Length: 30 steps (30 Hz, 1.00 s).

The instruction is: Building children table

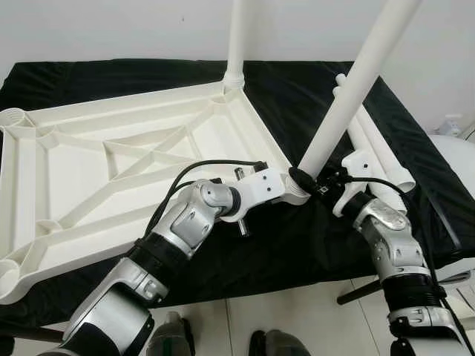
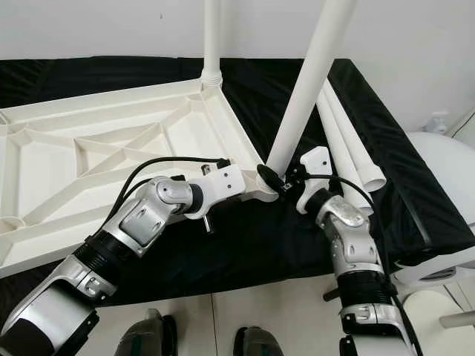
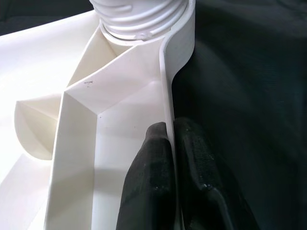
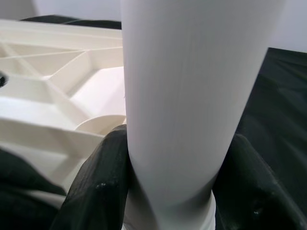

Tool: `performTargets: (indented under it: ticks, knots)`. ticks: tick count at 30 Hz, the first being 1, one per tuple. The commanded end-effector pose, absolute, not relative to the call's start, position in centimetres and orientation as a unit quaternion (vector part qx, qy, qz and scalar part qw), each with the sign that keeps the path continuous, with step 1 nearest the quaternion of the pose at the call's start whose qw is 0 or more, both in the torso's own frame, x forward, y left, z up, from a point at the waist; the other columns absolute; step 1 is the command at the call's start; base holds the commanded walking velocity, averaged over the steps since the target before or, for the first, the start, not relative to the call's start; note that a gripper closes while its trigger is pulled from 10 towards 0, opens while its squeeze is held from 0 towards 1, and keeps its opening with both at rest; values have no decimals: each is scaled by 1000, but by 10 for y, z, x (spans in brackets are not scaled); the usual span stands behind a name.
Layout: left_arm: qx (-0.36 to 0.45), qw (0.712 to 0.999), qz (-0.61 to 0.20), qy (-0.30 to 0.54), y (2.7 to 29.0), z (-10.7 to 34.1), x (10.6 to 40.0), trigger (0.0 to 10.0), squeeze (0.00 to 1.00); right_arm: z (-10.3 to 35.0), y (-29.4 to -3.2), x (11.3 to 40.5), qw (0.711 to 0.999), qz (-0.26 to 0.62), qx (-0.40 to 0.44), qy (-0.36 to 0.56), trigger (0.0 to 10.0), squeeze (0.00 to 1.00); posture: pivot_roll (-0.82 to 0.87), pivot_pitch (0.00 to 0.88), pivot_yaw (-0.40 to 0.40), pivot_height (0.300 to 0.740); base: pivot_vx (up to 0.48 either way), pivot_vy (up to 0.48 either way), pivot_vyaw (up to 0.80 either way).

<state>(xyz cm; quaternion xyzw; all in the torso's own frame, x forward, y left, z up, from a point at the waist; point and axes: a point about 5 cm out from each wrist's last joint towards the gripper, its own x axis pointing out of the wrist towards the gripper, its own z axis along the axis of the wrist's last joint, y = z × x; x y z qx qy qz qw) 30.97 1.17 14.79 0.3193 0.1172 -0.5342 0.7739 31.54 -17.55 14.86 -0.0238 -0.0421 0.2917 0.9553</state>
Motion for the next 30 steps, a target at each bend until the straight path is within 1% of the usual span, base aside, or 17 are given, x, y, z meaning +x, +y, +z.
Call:
performTargets:
  ticks: [1, 6, 9, 11, 16, 17, 19, 22, 30]
  knots:
    - [324, 761, -556, 82, -2, 157, 303, 10000, 0, 158, -164, 315, 956, 286, -13, -68, 10000, 0, -35, 57, -31, 740, 0, 0, 0]
    - [324, 760, -558, 82, -3, 156, 302, 10000, 0, 159, -153, 312, 960, 269, -5, -74, 10000, 0, -36, 53, -35, 740, 0, 0, 0]
    - [324, 759, -559, 82, -4, 155, 301, 10000, 0, 161, -147, 312, 970, 230, 14, -79, 10000, 0, -35, 50, -37, 740, 0, 0, 0]
    - [324, 759, -559, 82, -4, 155, 301, 10000, 0, 161, -146, 312, 971, 223, 21, -79, 10000, 0, -35, 50, -37, 740, 0, 0, 0]
    - [325, 758, -560, 82, -4, 155, 300, 10000, 0, 158, -139, 312, 982, 165, 51, -75, 10000, 0, -31, 47, -39, 740, 0, 0, 0]
    - [325, 758, -560, 82, -4, 155, 300, 10000, 0, 158, -139, 312, 982, 165, 51, -75, 10000, 0, -31, 47, -39, 740, 0, 0, 0]
    - [325, 758, -559, 82, -4, 155, 300, 10000, 0, 154, -132, 311, 989, 125, 50, -68, 10000, 0, -31, 45, -41, 740, 0, 0, 0]
    - [324, 759, -559, 82, -4, 155, 301, 10000, 0, 152, -126, 311, 992, 98, 48, -62, 10000, 0, -31, 45, -43, 740, 0, 0, 0]
    - [323, 759, -559, 82, -5, 155, 300, 10000, 0, 157, -114, 311, 996, 35, 49, -71, 10000, 0, -29, 51, -46, 740, 0, 0, 0]
